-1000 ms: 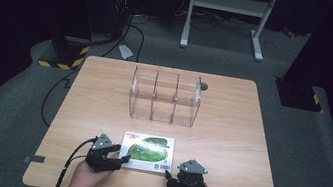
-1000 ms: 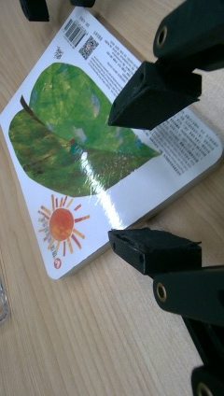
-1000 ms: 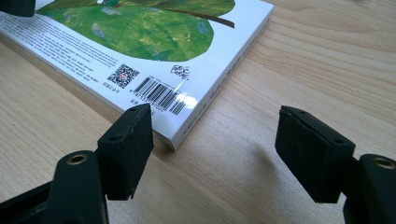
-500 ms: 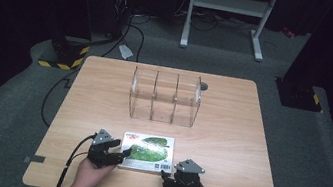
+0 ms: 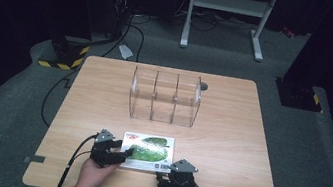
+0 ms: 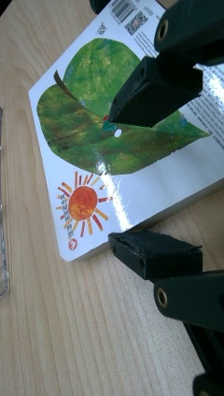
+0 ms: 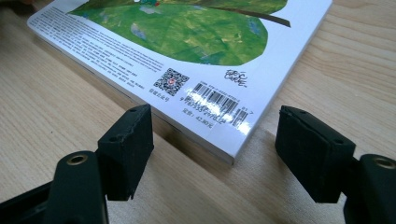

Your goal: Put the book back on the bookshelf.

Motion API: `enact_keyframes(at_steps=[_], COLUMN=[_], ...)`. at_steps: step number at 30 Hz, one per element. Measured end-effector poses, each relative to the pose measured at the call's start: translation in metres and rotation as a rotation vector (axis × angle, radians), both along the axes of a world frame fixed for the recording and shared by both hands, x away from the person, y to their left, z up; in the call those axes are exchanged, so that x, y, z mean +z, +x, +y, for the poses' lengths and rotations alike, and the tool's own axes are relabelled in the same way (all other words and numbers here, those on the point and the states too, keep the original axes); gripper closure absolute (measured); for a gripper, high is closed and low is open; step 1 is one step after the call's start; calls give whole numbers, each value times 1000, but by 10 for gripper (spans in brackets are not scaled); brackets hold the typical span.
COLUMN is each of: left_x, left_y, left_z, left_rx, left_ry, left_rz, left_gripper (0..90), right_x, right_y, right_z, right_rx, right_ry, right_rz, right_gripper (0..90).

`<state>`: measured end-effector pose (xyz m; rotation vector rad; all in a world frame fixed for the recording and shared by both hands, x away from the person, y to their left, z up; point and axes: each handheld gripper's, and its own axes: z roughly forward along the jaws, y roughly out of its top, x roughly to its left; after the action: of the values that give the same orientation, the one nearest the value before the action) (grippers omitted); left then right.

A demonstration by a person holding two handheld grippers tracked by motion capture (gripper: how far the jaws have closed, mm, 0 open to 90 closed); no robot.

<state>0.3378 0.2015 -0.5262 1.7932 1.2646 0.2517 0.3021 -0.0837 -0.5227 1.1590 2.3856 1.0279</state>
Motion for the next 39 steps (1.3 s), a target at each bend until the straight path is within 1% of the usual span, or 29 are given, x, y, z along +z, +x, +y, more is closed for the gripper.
enact_keyframes(at_steps=[1, 2, 4, 7, 9, 11, 14, 15, 17, 19, 21, 25, 27, 28, 29, 31, 33, 34, 35, 38, 39], left_x=[0, 1, 1, 1, 2, 3, 6, 7, 7, 7, 6, 1, 0, -1, -1, -1, -1, -2, -2, -2, -2], left_y=[0, 0, -1, -2, -2, -2, -4, -4, -4, -4, -3, -2, -1, -1, -1, -1, -1, -1, -1, -1, -1], left_z=[0, 0, 0, 0, 1, 3, 5, 5, 6, 6, 5, 4, 3, 3, 3, 4, 4, 4, 4, 4, 4], left_rx=[6, 5, 8, 13, 9, 4, 2, -2, -5, -5, -8, 1, 4, 5, 5, 8, 11, 10, 11, 12, 12], left_ry=[-29, -25, -19, -41, -41, -52, -80, -74, -74, -72, -57, -46, -38, -38, -41, -57, -61, -55, -55, -61, -70], left_rz=[10, 1, -7, -7, -16, -19, -36, -42, -32, -31, -26, 8, 14, 17, 19, 34, 45, 47, 49, 52, 53], left_gripper=[361, 359, 359, 359, 360, 360, 367, 373, 377, 379, 385, 392, 392, 389, 387, 384, 383, 382, 382, 379, 378], right_x=[0, 0, 0, 0, 0, 0, 0, 0, 0, 0, 0, 0, 0, 0, 0, 0, 0, 0, -1, -1, -1], right_y=[0, -1, 0, 0, 0, 0, 0, 0, 0, 0, 0, 0, -1, -1, -1, -1, -1, -1, 0, 0, 0], right_z=[0, 2, 2, 1, 1, 2, 1, 1, 2, 2, 2, 2, 2, 2, 2, 2, 2, 2, 1, 1, 1], right_rx=[16, 3, 3, 1, -1, 0, 2, 2, 1, -1, -3, -1, 6, -2, 1, 0, -2, -2, 15, 17, 16], right_ry=[-3, 0, -3, 10, 11, 9, 10, 10, 7, 8, 7, 7, 5, 8, 6, 8, 9, 9, 1, 1, 1], right_rz=[-11, -4, -7, 1, 3, -1, 0, 0, -1, 1, 1, 1, -2, 5, 1, 5, 6, 6, -10, -10, -10], right_gripper=[269, 261, 260, 260, 260, 260, 260, 260, 260, 261, 261, 262, 264, 264, 264, 264, 265, 265, 267, 267, 267])
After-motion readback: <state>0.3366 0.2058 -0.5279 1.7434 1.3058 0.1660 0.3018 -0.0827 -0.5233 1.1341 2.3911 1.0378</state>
